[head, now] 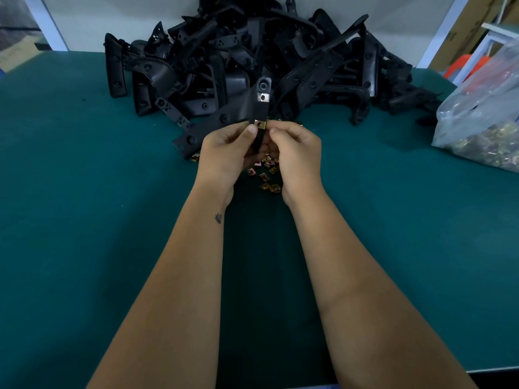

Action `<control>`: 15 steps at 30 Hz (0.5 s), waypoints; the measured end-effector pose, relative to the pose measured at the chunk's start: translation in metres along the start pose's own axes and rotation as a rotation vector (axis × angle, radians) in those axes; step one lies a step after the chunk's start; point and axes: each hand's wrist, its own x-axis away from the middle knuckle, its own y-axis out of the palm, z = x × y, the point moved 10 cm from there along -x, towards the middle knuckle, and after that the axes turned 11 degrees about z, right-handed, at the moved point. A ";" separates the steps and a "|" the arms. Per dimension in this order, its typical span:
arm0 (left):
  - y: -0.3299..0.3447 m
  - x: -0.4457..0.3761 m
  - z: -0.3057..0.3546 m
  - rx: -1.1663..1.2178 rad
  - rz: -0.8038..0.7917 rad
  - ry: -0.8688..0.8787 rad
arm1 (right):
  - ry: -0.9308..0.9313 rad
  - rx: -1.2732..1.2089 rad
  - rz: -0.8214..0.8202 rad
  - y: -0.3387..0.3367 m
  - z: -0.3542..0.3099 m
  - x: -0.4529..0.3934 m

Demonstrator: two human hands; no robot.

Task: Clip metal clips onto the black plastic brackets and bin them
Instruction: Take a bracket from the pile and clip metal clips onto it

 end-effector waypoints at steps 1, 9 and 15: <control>0.000 0.000 -0.001 0.007 0.002 -0.011 | 0.009 -0.003 0.006 -0.001 0.001 0.000; -0.005 0.001 -0.002 0.009 0.054 -0.092 | 0.069 -0.103 0.056 -0.010 0.001 -0.005; 0.000 0.006 0.005 -0.119 0.029 0.003 | 0.080 -0.145 0.056 -0.010 0.001 -0.004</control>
